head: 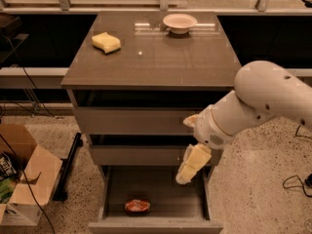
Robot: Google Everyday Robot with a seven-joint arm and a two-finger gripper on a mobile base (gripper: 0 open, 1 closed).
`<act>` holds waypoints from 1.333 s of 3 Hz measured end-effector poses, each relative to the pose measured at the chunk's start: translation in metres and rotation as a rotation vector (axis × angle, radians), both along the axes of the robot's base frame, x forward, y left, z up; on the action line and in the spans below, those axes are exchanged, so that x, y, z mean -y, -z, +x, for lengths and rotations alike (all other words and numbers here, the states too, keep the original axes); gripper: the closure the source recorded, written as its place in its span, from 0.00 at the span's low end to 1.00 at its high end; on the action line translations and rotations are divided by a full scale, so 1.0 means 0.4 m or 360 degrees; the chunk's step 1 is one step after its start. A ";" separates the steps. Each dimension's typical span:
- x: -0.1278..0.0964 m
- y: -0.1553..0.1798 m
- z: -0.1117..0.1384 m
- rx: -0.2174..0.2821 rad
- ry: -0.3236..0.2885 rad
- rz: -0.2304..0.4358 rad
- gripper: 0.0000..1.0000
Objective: Pick coke can from bottom drawer and place on counter
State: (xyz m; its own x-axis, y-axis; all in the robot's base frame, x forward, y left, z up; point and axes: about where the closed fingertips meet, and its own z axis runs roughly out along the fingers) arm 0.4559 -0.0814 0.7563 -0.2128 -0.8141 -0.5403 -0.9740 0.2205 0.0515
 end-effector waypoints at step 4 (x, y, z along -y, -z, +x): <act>-0.170 0.404 0.016 -0.0205 0.0046 0.0552 0.00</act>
Offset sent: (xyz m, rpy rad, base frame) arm 0.0152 0.0634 -0.1239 0.2749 0.1217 -0.0151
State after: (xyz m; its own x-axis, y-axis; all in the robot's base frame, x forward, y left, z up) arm 0.4623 -0.0133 0.5947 -0.3173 -0.5798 -0.7504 -0.9483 0.1958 0.2497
